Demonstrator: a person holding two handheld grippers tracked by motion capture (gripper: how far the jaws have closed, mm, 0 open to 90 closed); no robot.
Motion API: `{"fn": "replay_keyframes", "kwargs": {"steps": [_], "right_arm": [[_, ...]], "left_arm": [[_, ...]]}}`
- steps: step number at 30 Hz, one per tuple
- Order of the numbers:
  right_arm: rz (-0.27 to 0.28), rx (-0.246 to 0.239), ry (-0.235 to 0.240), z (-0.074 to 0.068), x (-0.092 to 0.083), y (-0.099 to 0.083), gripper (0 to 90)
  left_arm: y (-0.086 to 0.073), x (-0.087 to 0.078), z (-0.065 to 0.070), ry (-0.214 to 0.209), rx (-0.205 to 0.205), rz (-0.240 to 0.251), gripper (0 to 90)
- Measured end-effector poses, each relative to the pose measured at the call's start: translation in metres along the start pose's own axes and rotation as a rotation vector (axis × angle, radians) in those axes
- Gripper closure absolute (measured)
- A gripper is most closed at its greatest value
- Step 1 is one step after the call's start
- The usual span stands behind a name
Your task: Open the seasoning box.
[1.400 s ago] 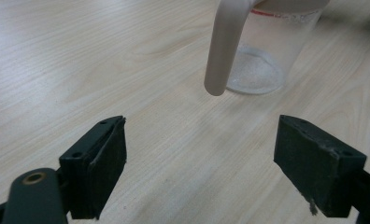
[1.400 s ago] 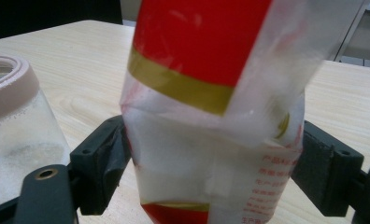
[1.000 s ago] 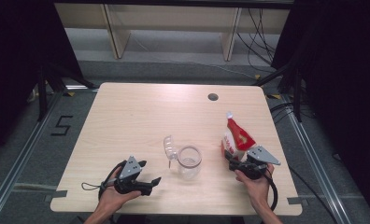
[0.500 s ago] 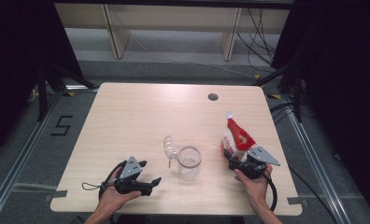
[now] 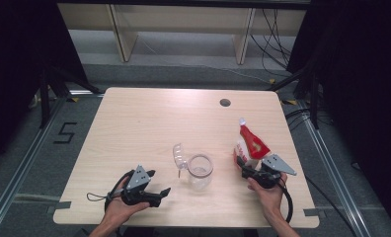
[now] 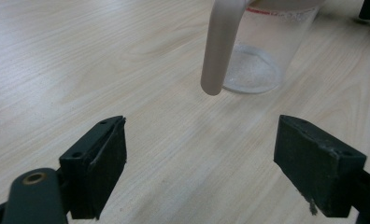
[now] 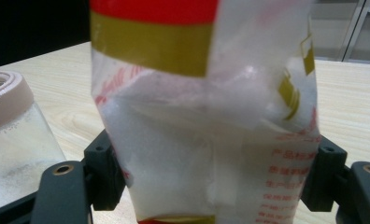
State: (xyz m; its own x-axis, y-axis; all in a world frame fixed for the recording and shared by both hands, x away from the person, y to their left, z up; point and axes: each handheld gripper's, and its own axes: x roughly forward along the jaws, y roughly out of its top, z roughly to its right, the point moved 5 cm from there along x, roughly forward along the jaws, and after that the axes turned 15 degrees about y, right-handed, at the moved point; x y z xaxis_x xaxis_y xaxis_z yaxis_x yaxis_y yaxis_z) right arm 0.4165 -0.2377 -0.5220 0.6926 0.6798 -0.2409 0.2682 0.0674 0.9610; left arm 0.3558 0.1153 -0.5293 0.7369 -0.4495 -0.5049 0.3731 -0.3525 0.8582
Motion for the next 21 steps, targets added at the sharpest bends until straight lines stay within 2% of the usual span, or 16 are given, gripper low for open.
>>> {"fn": "replay_keyframes", "kwargs": {"steps": [1,5,6,8,9,10,11,12,13,14,15,16,17,19,21], "right_arm": [[0.021,-0.033,-0.008,0.003,0.0011,0.0009,26.8],[0.0,-0.007,-0.009,0.0012,0.0001,0.0001,26.6],[0.0,-0.014,-0.014,0.002,0.0003,0.0003,26.8],[0.023,-0.016,0.0,0.0021,0.0019,0.0008,27.4],[0.033,-0.032,-0.008,0.0031,0.002,0.0017,28.2],[0.006,-0.017,-0.006,0.0021,0.0008,0.0007,29.2],[0.014,-0.038,-0.013,0.0036,0.0006,0.0015,30.1],[0.013,-0.034,-0.014,0.0037,0.0003,0.0016,30.9],[0.013,-0.04,-0.014,0.0044,0.0001,0.0016,31.4],[0.012,-0.039,-0.008,0.0046,0.0,0.0018,31.9],[0.014,-0.033,0.003,0.0045,0.0001,0.0019,32.3],[0.001,-0.013,-0.006,0.0038,-0.0007,0.0012,32.8],[0.01,-0.035,-0.011,0.0054,-0.0009,0.0019,33.4],[0.022,-0.045,-0.003,0.0052,0.0,0.0026,34.4],[0.005,-0.045,0.003,0.0057,-0.0011,0.0027,35.0]], "left_arm": [[-0.0006,0.0,0.0016,-0.002,-0.027,-0.007,16.8],[-0.0004,-0.0002,0.0011,-0.002,-0.019,-0.005,16.8],[0.0,-0.0003,0.0,0.002,-0.007,-0.002,16.8],[0.0,-0.0002,0.0003,0.004,-0.012,-0.004,16.8],[0.0,-0.0001,0.0008,0.005,-0.017,-0.004,16.8],[-0.0001,-0.0005,0.0009,0.001,-0.019,-0.01,16.8],[-0.0001,-0.0003,0.0014,0.0,-0.025,-0.011,16.8],[0.0,-0.0003,0.0015,0.001,-0.026,-0.011,16.8],[0.0006,-0.0002,-0.0002,0.0,0.003,-0.004,16.8],[0.0006,-0.0003,-0.0003,0.001,0.002,-0.005,16.9],[0.0006,-0.0004,-0.0004,0.0,0.001,-0.004,16.8],[0.0008,-0.0006,-0.0005,0.0,0.0,-0.004,16.9],[0.0011,-0.0009,-0.0008,0.001,0.0,-0.003,16.9],[0.0018,-0.0012,-0.0013,0.002,0.001,-0.002,16.9],[0.0019,-0.0014,-0.0011,0.006,-0.006,0.0,16.9]]}}
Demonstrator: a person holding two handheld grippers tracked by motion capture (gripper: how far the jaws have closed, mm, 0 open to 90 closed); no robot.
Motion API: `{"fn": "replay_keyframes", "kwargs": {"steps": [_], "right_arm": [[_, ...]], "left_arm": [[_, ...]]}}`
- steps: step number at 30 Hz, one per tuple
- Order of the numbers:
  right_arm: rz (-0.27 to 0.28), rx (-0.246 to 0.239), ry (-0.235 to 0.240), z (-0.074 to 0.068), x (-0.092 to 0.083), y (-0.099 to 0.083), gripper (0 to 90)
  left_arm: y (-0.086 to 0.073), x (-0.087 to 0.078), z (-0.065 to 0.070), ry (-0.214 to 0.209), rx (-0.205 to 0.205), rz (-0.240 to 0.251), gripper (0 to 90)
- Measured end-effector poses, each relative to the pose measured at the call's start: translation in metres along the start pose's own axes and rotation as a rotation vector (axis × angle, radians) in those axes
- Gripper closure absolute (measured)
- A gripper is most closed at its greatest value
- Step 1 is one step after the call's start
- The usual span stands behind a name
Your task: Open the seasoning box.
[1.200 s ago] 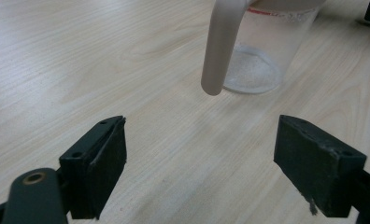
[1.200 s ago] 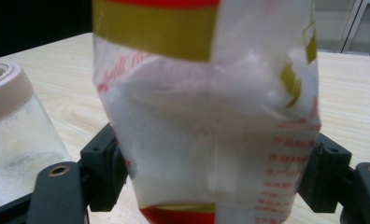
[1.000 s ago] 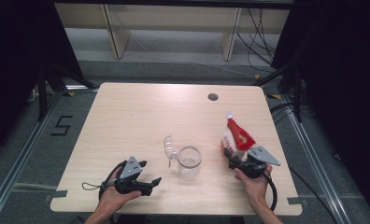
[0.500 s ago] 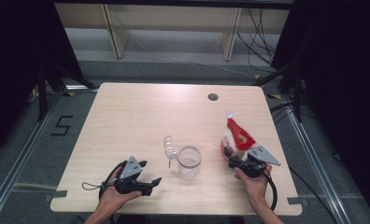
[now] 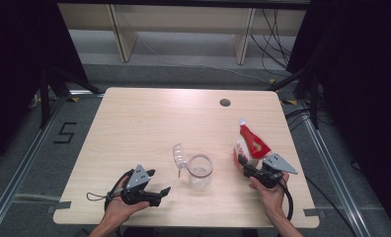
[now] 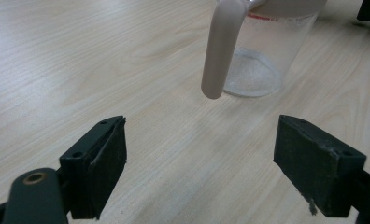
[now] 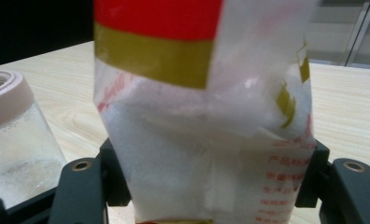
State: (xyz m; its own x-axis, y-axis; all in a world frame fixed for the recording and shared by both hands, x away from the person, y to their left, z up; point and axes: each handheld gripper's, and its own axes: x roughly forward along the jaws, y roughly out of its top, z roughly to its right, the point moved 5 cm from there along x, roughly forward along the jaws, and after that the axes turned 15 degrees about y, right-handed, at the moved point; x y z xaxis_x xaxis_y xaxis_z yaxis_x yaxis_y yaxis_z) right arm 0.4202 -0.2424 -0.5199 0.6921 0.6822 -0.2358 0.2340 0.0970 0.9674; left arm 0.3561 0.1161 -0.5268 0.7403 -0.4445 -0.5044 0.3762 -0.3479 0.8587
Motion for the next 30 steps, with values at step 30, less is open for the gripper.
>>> {"fn": "replay_keyframes", "kwargs": {"steps": [30], "right_arm": [[-0.037,-0.021,0.047,0.012,-0.007,-0.006,31.4]], "left_arm": [[-0.001,0.0,0.001,0.0,0.003,-0.003,17.2]]}}
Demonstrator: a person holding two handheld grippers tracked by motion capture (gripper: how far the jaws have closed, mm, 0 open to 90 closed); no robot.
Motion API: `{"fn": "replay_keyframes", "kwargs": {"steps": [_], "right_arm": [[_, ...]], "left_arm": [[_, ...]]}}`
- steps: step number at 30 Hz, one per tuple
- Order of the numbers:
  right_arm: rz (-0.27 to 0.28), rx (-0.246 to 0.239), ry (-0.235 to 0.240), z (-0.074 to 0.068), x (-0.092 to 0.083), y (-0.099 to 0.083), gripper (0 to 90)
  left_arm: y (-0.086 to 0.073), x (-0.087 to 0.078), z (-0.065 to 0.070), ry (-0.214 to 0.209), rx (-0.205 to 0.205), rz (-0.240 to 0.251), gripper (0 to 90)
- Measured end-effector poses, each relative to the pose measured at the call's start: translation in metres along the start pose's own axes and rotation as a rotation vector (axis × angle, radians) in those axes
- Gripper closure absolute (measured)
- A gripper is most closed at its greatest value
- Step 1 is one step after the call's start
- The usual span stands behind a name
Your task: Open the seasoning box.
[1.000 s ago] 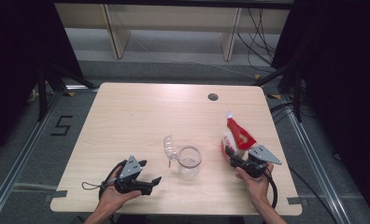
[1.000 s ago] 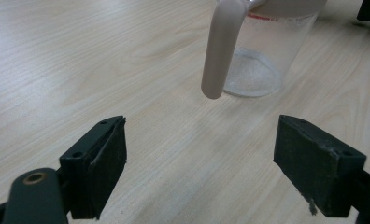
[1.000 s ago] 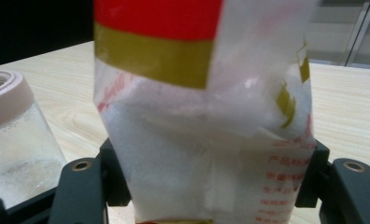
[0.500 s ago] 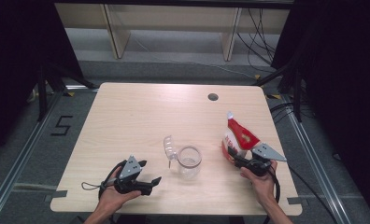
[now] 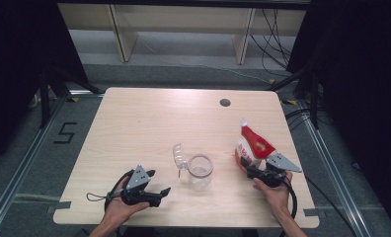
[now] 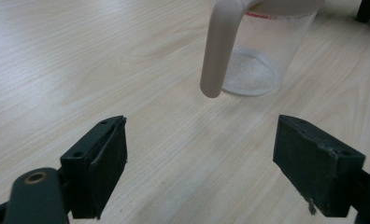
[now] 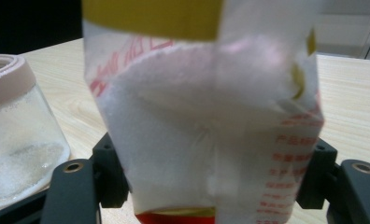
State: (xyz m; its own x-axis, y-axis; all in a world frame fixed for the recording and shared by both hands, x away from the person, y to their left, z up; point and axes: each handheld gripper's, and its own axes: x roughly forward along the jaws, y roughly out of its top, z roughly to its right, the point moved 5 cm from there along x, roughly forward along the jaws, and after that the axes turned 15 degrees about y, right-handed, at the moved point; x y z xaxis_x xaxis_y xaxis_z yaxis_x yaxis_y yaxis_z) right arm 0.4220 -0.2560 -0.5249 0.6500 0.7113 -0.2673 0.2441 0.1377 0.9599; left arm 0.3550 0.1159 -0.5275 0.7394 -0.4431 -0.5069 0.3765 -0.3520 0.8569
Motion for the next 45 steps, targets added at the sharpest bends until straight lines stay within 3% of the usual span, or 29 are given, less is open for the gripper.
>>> {"fn": "replay_keyframes", "kwargs": {"steps": [1,2,4,10,20,23,24,25,26,31,32,36,39,40,45], "right_arm": [[0.019,0.029,0.004,-0.0027,0.0029,-0.0013,31.2],[0.001,0.042,0.021,-0.0035,0.0025,-0.0023,30.9],[0.01,-0.012,-0.008,0.0012,0.0042,-0.0023,30.2],[-0.013,0.019,0.005,-0.002,0.0041,-0.0035,25.5],[-0.019,-0.01,0.003,-0.0002,0.0032,-0.0034,32.8],[-0.017,-0.01,0.008,-0.0002,0.0033,-0.0032,34.0],[-0.019,-0.022,-0.013,0.0,0.0026,-0.0029,34.5],[-0.03,0.006,0.006,-0.0022,0.0027,-0.0034,35.0],[-0.021,-0.017,-0.003,-0.0011,0.0031,-0.0027,35.3],[-0.005,0.012,-0.012,-0.0028,0.003,-0.0028,36.6],[0.014,0.009,-0.019,-0.0024,0.0038,-0.0023,36.8],[-0.019,-0.015,0.008,-0.002,0.0024,-0.0018,37.4],[-0.018,-0.03,0.0,-0.0023,0.002,-0.0013,37.7],[-0.005,-0.006,-0.005,-0.004,0.0022,-0.0015,37.8],[-0.009,0.006,-0.006,-0.0058,0.0008,-0.0009,38.3]], "left_arm": [[0.0,0.0,-0.0001,0.0,0.005,-0.001,17.3],[0.0,0.0001,-0.0001,-0.001,0.007,-0.001,17.3],[0.0002,0.0,0.0001,-0.001,0.004,0.003,17.2],[0.0005,0.0006,0.0012,-0.005,-0.005,0.014,17.2],[0.0003,0.0003,0.0012,0.0,-0.012,0.012,17.3],[0.0001,-0.0008,-0.0006,0.004,0.017,0.0,17.3],[0.0001,-0.0006,0.0,0.001,0.011,0.001,17.3],[0.0003,-0.0006,0.0005,-0.002,0.007,0.004,17.3],[0.0003,-0.0007,0.0002,0.001,0.011,0.003,17.3],[0.0005,-0.0007,0.0002,-0.007,0.008,0.008,17.4],[0.0005,-0.0007,0.0002,-0.007,0.008,0.008,17.4],[0.0004,-0.0007,-0.0001,-0.006,0.007,0.008,17.4],[0.0003,-0.0007,0.0002,-0.005,0.001,0.007,17.4],[0.0003,-0.0007,-0.0001,-0.006,0.008,0.008,17.4],[0.0001,-0.0012,0.0005,-0.004,-0.007,0.005,17.6]]}}
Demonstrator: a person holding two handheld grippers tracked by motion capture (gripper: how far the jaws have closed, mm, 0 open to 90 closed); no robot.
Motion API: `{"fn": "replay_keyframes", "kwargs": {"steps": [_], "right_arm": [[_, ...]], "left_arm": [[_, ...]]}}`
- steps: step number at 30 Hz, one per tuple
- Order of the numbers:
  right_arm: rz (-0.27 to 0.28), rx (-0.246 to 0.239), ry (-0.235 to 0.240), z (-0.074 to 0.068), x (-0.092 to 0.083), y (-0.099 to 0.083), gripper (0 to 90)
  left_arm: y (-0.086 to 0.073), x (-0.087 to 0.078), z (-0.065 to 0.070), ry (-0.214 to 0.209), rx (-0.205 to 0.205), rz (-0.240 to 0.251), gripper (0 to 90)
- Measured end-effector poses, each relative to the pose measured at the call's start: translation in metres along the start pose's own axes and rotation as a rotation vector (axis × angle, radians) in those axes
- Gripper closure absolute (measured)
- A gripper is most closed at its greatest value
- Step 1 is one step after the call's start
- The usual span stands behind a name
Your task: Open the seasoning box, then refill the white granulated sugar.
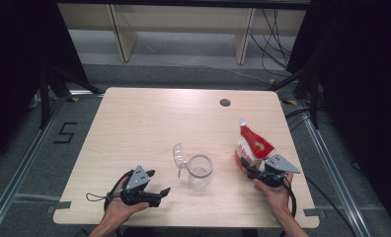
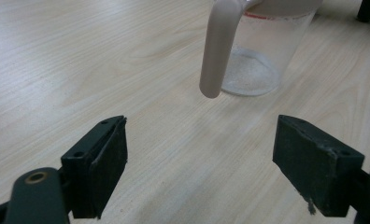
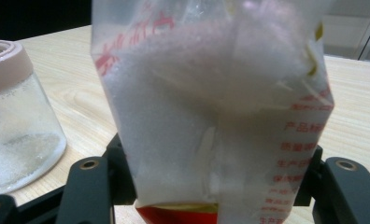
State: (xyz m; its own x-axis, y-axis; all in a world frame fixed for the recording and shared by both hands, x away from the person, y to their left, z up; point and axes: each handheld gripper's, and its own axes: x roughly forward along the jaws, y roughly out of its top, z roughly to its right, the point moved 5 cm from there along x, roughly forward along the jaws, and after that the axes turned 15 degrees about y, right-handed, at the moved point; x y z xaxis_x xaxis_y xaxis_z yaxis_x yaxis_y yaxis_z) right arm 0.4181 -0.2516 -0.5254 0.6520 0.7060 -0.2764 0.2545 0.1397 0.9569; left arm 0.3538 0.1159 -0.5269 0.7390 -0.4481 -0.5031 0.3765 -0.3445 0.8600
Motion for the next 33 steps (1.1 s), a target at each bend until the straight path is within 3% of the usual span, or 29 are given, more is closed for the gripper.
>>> {"fn": "replay_keyframes", "kwargs": {"steps": [1,2,4,5,7,8,9,10,11,12,14,15,18,20,23,24,26,27,28,30,31,33], "right_arm": [[0.006,-0.001,0.004,0.0,0.001,0.0,38.3],[-0.022,-0.006,-0.006,0.0,-0.001,0.0,38.4],[-0.005,-0.009,0.006,-0.002,-0.001,0.0,38.6],[-0.006,-0.035,0.016,-0.001,0.0,0.001,38.7],[-0.006,-0.015,0.019,-0.004,0.0,0.001,38.9],[-0.008,-0.05,0.022,-0.003,0.001,0.002,39.0],[-0.006,-0.062,0.029,-0.003,0.001,0.003,39.1],[-0.009,-0.039,0.034,-0.005,-0.001,0.003,39.2],[-0.009,-0.074,0.035,-0.003,-0.001,0.004,39.3],[-0.01,-0.031,0.023,-0.008,-0.002,0.004,39.4],[0.009,-0.067,0.052,-0.008,0.0,0.006,39.6],[-0.01,-0.053,0.033,-0.01,-0.002,0.005,39.7],[0.005,-0.041,0.039,-0.012,-0.002,0.006,39.8],[-0.028,-0.042,0.071,-0.014,-0.005,0.006,39.9],[-0.002,-0.05,0.07,-0.015,-0.007,0.01,40.0],[-0.007,-0.042,0.046,-0.016,-0.01,0.011,40.0],[0.003,-0.076,0.051,-0.015,-0.012,0.014,40.1],[-0.001,-0.066,0.06,-0.018,-0.014,0.016,40.1],[0.012,-0.105,0.043,-0.017,-0.015,0.018,40.1],[0.024,-0.106,0.048,-0.023,-0.017,0.022,40.2],[0.018,-0.14,0.038,-0.022,-0.018,0.024,40.2],[0.023,-0.159,0.054,-0.025,-0.019,0.026,40.2]], "left_arm": [[0.0,0.0,0.001,-0.001,-0.01,-0.003,17.7],[0.0,0.0,0.0,-0.001,-0.006,-0.003,17.8],[0.0,-0.001,0.0,0.003,0.008,0.001,17.8],[0.0,-0.001,0.0,0.01,0.004,0.0,17.8],[0.0,-0.001,-0.001,0.008,0.005,0.001,17.8],[0.0,-0.001,0.0,0.01,-0.014,-0.005,17.8],[0.0,-0.001,-0.001,0.009,0.001,0.0,17.8],[0.0,-0.001,-0.001,0.009,0.01,0.002,17.8],[0.0,0.0,0.0,0.005,-0.008,-0.004,17.8],[0.0,0.0,0.0,0.002,-0.005,-0.004,17.8],[0.0,0.0,0.0,0.001,-0.007,-0.002,17.8],[0.0,0.0,0.0,0.001,-0.007,-0.002,17.8],[0.0,-0.001,-0.001,0.006,0.004,0.001,17.9],[0.0,0.0,-0.001,0.002,-0.004,-0.001,17.9],[0.001,0.0,-0.001,0.004,0.007,0.002,17.9],[0.001,0.0,-0.001,0.006,0.006,0.003,17.9],[0.0,-0.001,-0.001,0.008,0.006,0.0,17.9],[0.0,-0.001,-0.001,0.012,0.007,-0.001,17.9],[0.0,-0.001,-0.001,0.011,0.001,0.0,17.9],[0.0,-0.001,0.0,0.007,-0.015,0.003,17.9],[0.0,-0.001,-0.001,0.011,0.005,0.005,17.9],[0.0,-0.001,0.0,0.007,0.001,0.008,17.9]]}}
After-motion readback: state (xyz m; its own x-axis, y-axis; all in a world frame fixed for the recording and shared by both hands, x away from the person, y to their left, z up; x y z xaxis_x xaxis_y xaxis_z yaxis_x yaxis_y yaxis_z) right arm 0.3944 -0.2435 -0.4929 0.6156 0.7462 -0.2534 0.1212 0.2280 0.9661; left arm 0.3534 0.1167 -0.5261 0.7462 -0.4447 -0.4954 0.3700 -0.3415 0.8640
